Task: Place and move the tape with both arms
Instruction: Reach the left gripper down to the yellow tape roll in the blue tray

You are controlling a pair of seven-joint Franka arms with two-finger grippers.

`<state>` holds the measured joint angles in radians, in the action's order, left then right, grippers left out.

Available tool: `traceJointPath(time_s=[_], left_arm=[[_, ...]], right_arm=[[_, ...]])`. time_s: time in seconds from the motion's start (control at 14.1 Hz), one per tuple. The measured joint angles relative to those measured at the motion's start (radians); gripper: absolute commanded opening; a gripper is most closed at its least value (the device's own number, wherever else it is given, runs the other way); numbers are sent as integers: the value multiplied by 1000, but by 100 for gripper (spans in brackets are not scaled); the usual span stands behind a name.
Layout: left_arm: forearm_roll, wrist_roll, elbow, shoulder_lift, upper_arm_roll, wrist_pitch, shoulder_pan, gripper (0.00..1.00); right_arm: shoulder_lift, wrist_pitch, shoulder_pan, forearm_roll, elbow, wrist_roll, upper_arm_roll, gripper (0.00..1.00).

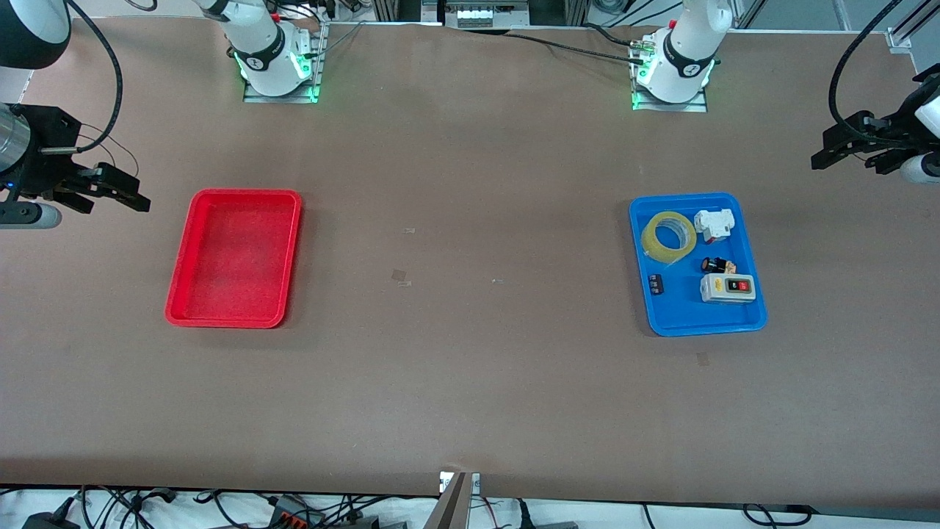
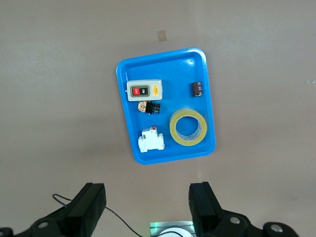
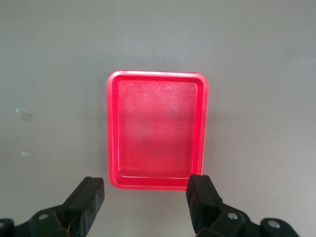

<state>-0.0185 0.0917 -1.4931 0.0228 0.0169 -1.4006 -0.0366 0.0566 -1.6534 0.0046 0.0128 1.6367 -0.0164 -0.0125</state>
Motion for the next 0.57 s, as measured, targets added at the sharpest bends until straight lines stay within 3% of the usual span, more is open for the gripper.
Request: traceJointPath(time_s=[0.28,0.57], left_arm=[[0,2,-17,2,0,6,0,100],[1,2,-172,11,0,-137,0,100]], right_arm=[[-12,0,0,0,10,0,0,100],[-16,0,0,0,14,0,0,100]])
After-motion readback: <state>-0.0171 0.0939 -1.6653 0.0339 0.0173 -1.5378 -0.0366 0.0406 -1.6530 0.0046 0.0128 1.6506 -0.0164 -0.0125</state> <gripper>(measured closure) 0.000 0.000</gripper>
